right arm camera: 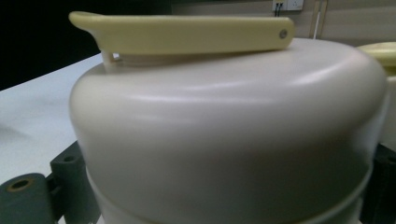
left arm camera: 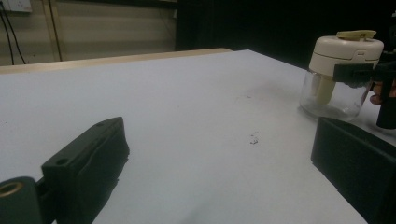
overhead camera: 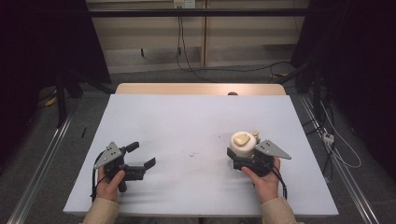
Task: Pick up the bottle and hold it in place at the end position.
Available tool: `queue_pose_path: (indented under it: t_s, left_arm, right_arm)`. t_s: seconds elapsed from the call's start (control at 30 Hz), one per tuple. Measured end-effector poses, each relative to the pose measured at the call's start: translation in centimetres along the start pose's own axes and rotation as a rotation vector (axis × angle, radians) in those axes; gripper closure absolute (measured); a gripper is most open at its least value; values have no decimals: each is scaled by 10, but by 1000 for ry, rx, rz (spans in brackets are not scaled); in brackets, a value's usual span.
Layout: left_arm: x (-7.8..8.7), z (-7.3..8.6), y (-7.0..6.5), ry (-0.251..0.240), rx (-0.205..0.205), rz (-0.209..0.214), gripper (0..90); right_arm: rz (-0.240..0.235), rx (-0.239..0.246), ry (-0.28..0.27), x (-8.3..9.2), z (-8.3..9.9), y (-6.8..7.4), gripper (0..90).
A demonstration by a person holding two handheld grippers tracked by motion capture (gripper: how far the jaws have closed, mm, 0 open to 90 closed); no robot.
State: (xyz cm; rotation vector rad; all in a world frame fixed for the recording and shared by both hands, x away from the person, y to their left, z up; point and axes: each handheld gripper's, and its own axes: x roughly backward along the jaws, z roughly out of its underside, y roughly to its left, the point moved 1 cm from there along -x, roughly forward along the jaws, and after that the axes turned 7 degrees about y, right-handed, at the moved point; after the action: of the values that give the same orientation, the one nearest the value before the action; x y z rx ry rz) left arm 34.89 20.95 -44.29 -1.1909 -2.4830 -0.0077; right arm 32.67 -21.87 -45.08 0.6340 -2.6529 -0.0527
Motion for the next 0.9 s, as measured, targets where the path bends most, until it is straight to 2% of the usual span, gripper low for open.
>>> queue_pose_path:
  t_s: [0.3, 0.5, 0.9]
  left_arm:
    - [-1, -1, 0, -3, 1, 3, 34]
    - [-1, -1, 1, -6, 1, 1, 35]
    - [0, -1, 1, -17, 4, -1, 35]
  right_arm:
    - [-15, 2, -41, -3, -10, 3, 63]
    - [-23, -16, -64, -10, -15, 2, 64]
    - [-30, -16, -87, -26, -24, 12, 64]
